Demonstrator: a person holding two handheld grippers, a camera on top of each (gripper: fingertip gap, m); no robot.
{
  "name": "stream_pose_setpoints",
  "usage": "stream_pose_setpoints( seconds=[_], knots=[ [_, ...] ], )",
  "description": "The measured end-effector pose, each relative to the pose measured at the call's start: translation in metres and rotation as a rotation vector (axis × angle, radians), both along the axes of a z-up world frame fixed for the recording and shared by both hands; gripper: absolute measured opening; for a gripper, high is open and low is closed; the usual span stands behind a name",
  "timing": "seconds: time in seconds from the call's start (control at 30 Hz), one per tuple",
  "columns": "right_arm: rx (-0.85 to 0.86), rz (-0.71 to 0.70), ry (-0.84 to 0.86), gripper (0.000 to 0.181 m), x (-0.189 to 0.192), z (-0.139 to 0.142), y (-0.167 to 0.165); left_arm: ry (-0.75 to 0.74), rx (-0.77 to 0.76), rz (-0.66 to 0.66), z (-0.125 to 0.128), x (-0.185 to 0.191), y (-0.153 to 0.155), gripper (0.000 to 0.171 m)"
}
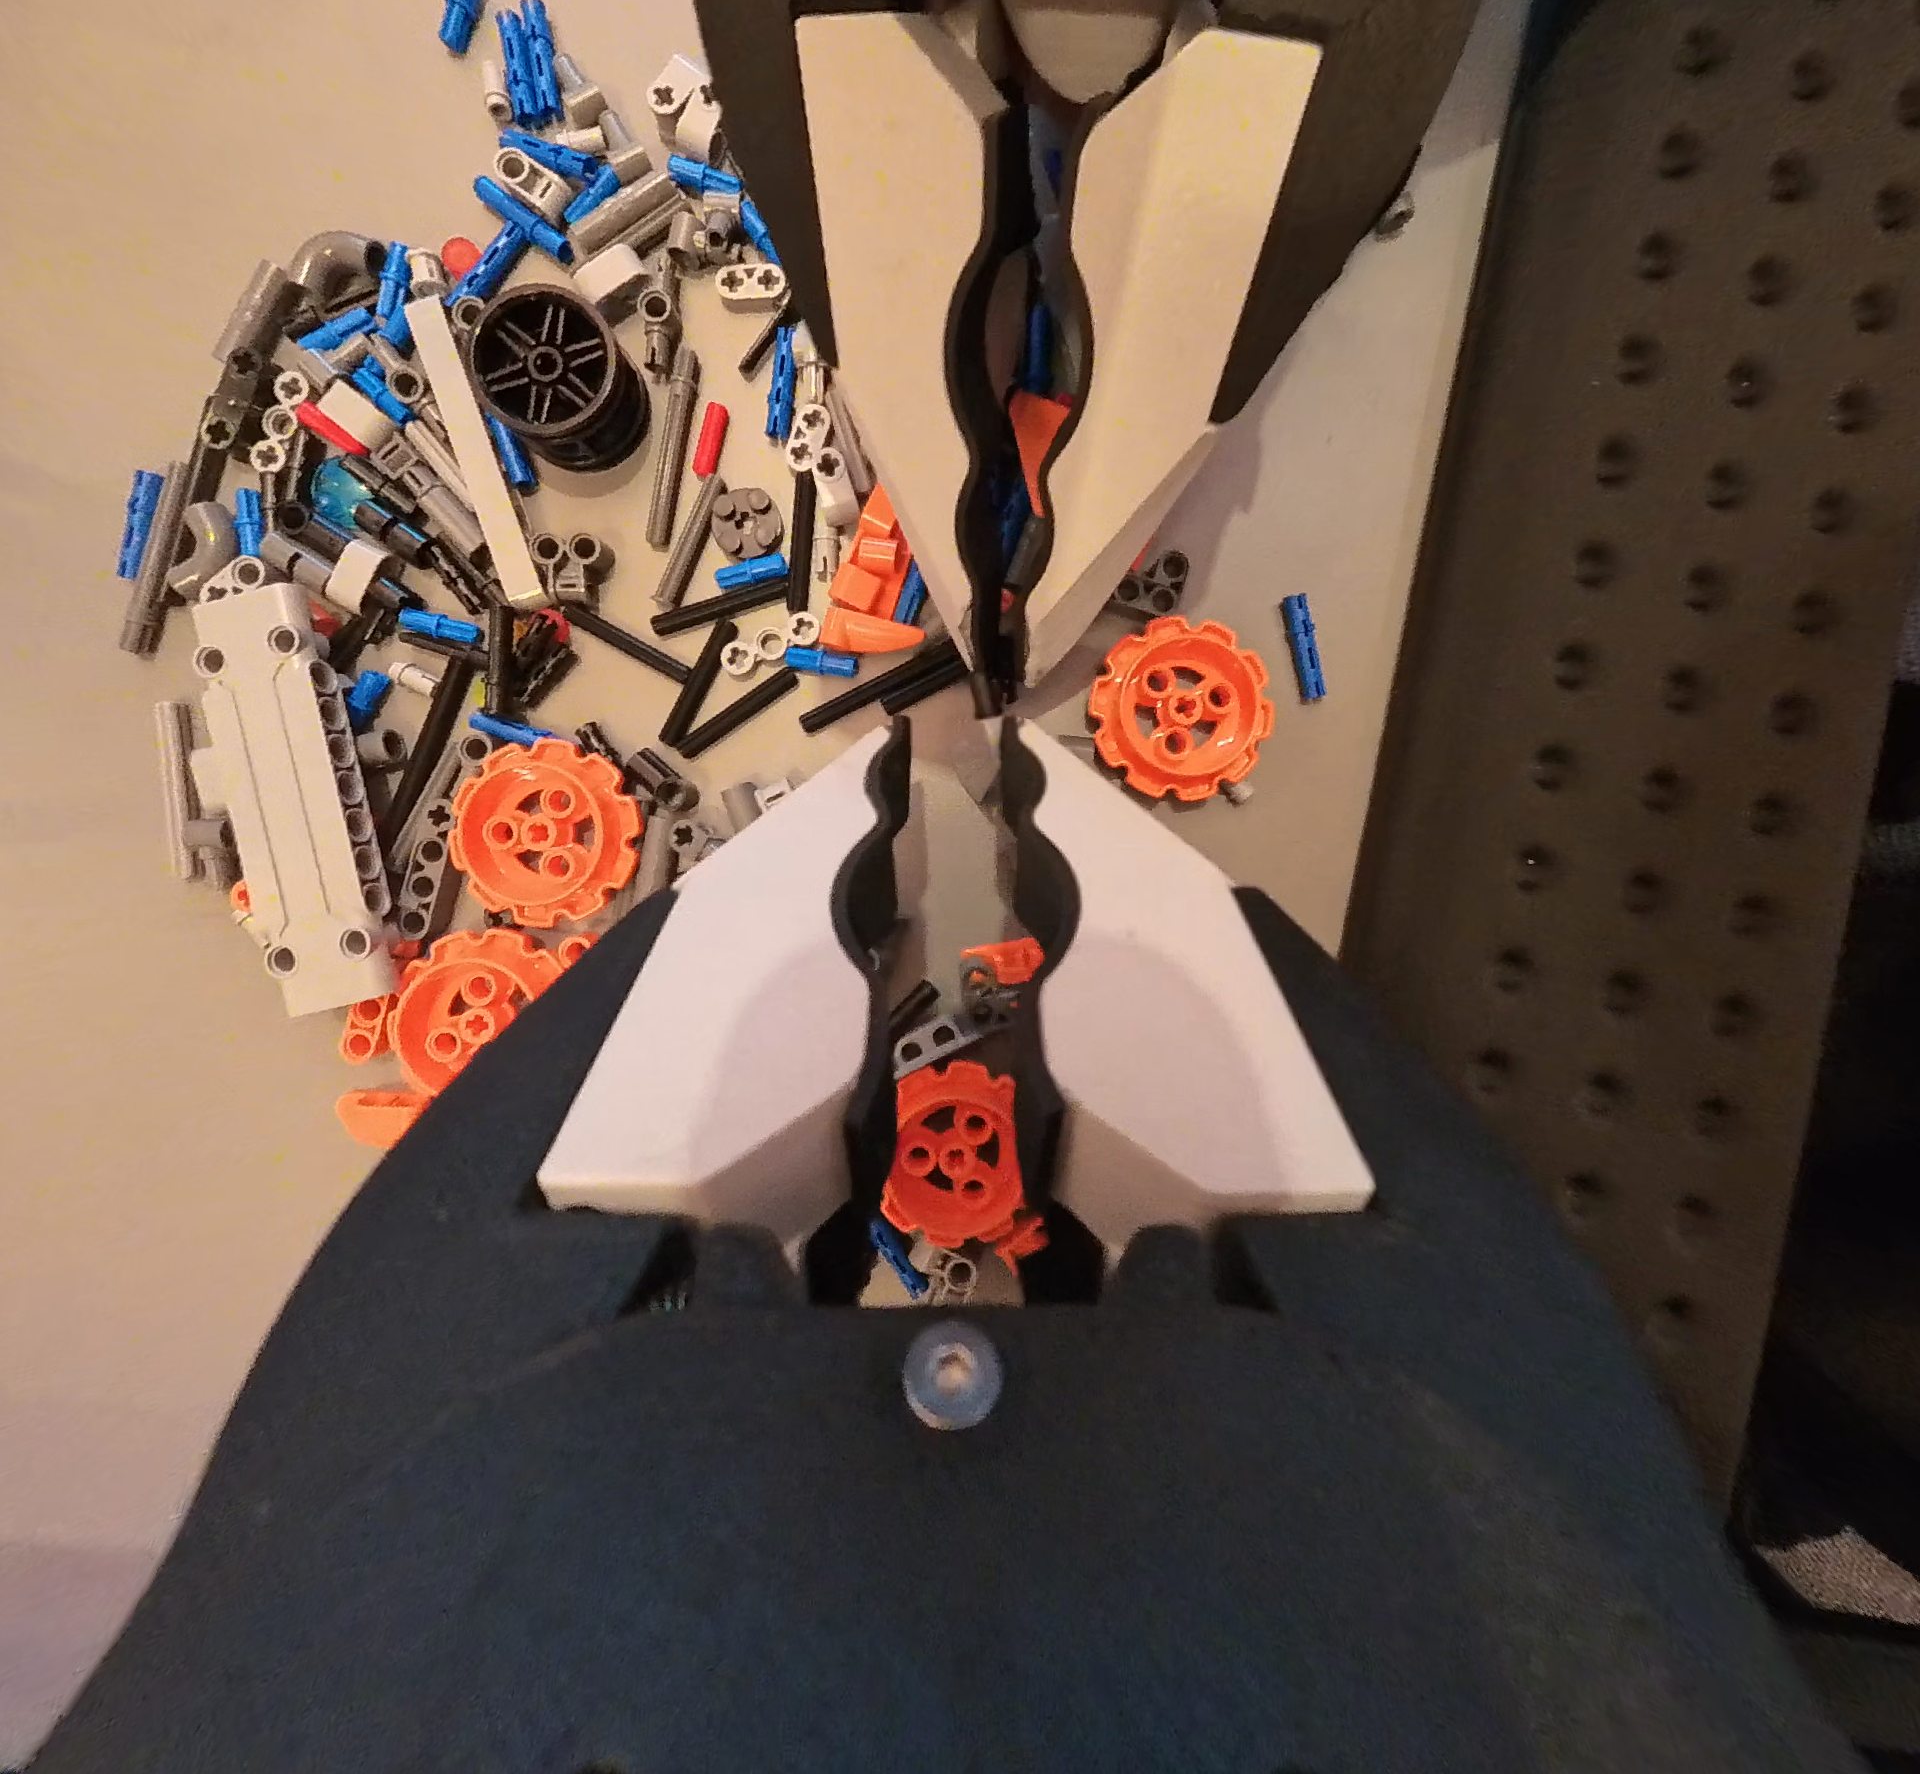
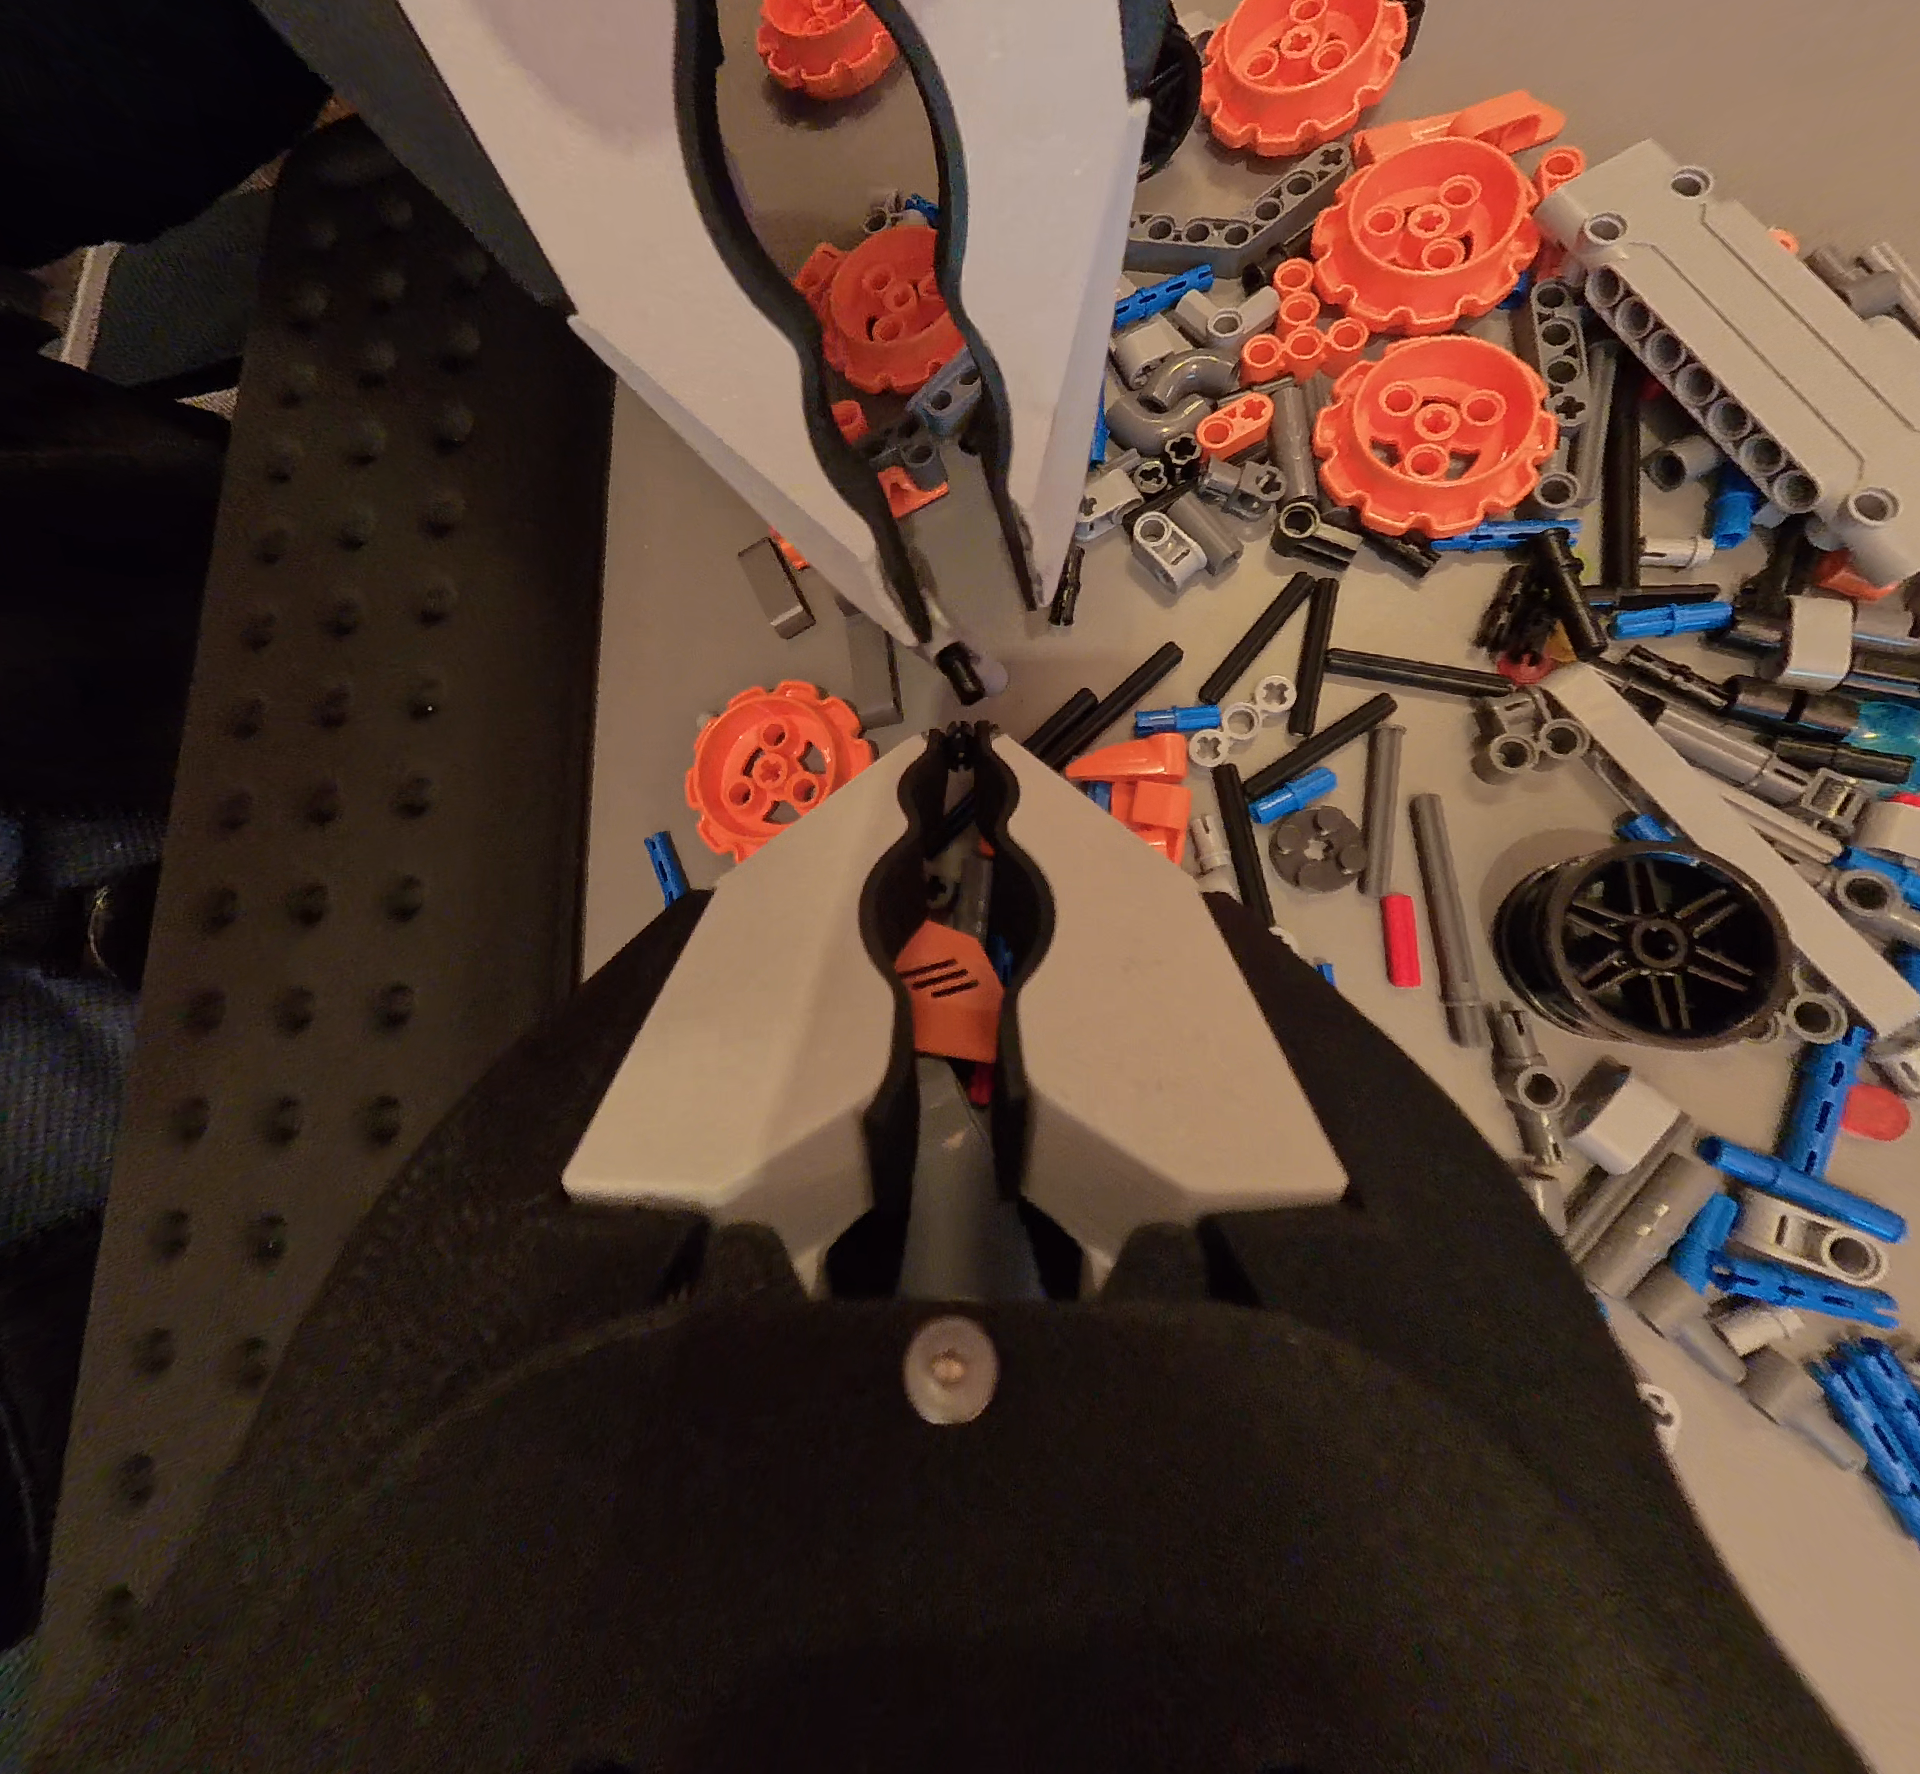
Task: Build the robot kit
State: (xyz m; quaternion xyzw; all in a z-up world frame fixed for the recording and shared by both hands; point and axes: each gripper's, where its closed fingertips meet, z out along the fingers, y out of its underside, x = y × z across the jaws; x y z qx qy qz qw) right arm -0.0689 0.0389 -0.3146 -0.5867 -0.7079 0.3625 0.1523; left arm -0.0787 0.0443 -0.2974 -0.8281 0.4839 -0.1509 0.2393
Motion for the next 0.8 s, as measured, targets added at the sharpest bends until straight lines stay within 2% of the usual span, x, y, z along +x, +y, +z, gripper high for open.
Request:
stream_pose_setpoints(
  seconds=[0.23, 0.43, 0.6, 0.73, 0.8],
  knots=[
    [-0.001, -0.003, 0.008, 0.002, -0.001, 0.001, 0.000, -0.054, 0.000, 0.019, -0.001, 0.000, -0.005, 0.020],
    [-0.002, -0.005, 0.016, 0.002, -0.003, 0.002, 0.000, 0.001, -0.009, 0.006, -0.013, -0.005, -0.006, 0.001],
    [-0.001, -0.007, 0.019, 0.002, -0.002, 0.004, 0.001, 0.018, 0.016, 0.001, -0.006, -0.006, -0.002, 0.000],
    [0.000, -0.008, 0.022, 0.002, -0.001, 0.005, 0.001, 0.135, 0.052, -0.001, -0.020, -0.017, -0.002, 0.023],
    [0.004, -0.006, 0.021, 0.002, -0.001, 0.005, 0.001, 0.165, 0.103, -0.016, -0.022, -0.017, 0.001, 0.028]
  ],
)
